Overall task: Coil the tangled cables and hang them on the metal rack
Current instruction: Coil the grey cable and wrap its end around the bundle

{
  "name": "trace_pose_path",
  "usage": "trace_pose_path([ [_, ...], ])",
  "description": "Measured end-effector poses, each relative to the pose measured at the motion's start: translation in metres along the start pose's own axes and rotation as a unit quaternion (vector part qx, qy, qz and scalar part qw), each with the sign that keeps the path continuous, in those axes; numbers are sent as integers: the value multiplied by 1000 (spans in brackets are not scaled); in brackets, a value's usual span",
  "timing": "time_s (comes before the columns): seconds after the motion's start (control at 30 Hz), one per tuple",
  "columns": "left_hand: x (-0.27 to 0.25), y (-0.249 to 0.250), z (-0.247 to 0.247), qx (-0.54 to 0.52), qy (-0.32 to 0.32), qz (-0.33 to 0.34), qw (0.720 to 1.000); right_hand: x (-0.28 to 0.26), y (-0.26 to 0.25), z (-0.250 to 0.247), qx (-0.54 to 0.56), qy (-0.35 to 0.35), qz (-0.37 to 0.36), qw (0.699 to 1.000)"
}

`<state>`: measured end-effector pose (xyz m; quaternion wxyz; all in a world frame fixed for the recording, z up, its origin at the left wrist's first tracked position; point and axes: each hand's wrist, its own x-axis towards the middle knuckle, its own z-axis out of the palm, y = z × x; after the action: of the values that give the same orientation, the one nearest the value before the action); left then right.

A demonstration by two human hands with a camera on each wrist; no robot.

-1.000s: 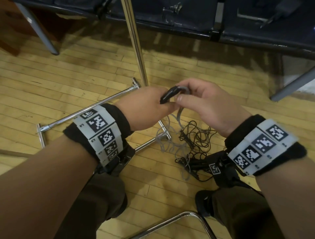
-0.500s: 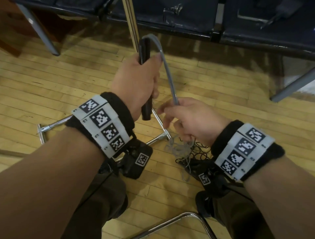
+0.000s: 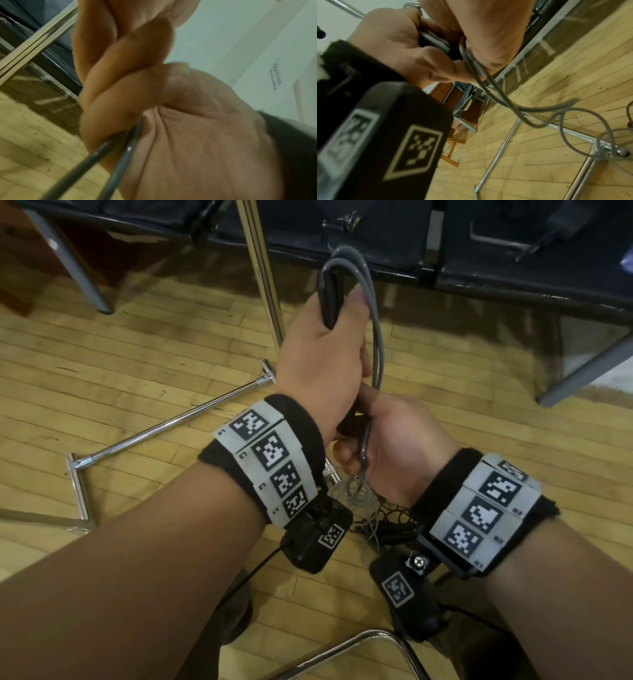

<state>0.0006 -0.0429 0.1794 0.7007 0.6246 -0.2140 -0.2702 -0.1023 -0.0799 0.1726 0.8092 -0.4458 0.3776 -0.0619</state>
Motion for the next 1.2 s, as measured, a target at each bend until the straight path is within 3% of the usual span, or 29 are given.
trace_pose_path([
  [0.2, 0, 2, 1, 27, -36, 18, 999, 5, -1, -6, 17, 54, -27, 998],
  [0.37, 7, 6, -13, 36, -90, 32, 995, 4, -17, -26, -90, 116, -85, 986],
  [0.43, 9, 8, -24, 4, -107, 23, 994, 4, -23, -35, -221, 137, -127, 957],
  [0.5, 12, 9, -38, -1, -132, 16, 991, 6, -27, -43, -382, 151, -170, 896],
  [0.6, 13, 12, -59, 143, -172, 38, 974, 7, -27, -48, -405, 183, -172, 879],
  [0.67, 11, 12, -67, 326, -186, 79, 924, 9, -24, -50, -480, 185, -174, 840],
  [0.77, 0, 8, -67, 543, -259, 79, 795, 14, -14, -48, -559, 164, -172, 795],
  [0.83, -6, 3, -64, 613, -318, 51, 721, 17, -5, -41, -591, 141, -158, 778],
  [0.87, -8, 0, -63, 620, -332, 33, 710, 19, -1, -37, -599, 132, -152, 775],
  [1.1, -12, -15, -60, 550, -309, -67, 773, 26, 9, -26, -600, 99, -163, 777],
  [1.2, -12, -15, -60, 566, -338, -55, 750, 24, 6, -28, -604, 90, -174, 772],
])
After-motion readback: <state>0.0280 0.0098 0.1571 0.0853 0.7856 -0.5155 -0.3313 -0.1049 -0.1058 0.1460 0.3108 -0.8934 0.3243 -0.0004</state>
